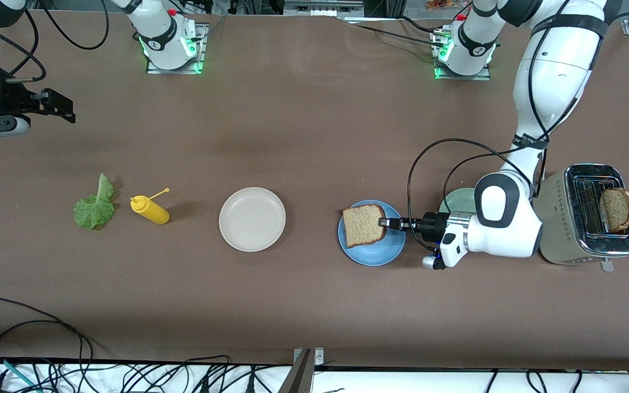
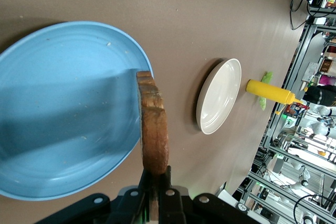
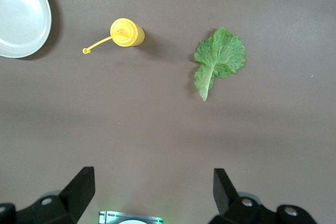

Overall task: Make sandwich in blue plate with both arms
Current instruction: 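Carry the bread slice over the blue plate and lower it, then release the bread on the blue plate and raise the left gripper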

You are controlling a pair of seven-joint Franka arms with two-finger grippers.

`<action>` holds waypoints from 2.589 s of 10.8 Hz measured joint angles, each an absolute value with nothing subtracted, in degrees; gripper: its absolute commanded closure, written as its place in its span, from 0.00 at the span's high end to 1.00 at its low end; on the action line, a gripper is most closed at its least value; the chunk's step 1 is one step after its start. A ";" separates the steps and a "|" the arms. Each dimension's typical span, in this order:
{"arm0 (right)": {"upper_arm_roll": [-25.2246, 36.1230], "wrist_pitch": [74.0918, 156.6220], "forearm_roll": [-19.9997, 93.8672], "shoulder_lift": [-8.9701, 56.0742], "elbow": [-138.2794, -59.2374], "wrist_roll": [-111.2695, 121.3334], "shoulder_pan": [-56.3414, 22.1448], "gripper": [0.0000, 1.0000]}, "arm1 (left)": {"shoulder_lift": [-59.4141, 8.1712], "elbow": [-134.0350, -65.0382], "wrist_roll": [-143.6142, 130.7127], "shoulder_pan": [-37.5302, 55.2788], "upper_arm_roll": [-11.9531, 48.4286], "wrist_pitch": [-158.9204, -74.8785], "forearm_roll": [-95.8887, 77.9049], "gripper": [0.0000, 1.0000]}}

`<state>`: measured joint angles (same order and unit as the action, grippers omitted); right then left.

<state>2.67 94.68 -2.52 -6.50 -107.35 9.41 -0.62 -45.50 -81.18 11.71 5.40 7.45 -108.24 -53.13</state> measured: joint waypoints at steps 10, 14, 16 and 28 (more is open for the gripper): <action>2.68 94.60 -2.52 -6.51 -107.35 9.42 -0.62 1.00 | -46.14 -82.68 13.84 4.83 6.78 -108.49 -53.13 1.00; 2.70 94.58 -2.52 -6.50 -107.35 9.43 -0.62 1.00 | -46.08 -82.09 15.88 0.28 6.57 -106.60 -53.13 1.00; 2.71 94.57 -2.52 -6.50 -107.35 9.43 -0.62 1.00 | -45.80 -81.73 20.89 -4.18 6.47 -103.94 -49.21 1.00; 8.13 100.19 -2.91 0.32 -107.39 16.95 -0.54 1.00 | -17.05 -79.99 11.79 -2.08 10.12 -86.31 4.28 1.00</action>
<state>8.13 100.19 -2.91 0.32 -107.39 16.95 -0.54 -17.05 -79.99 11.79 -2.08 10.12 -86.31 4.28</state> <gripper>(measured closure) 0.000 0.000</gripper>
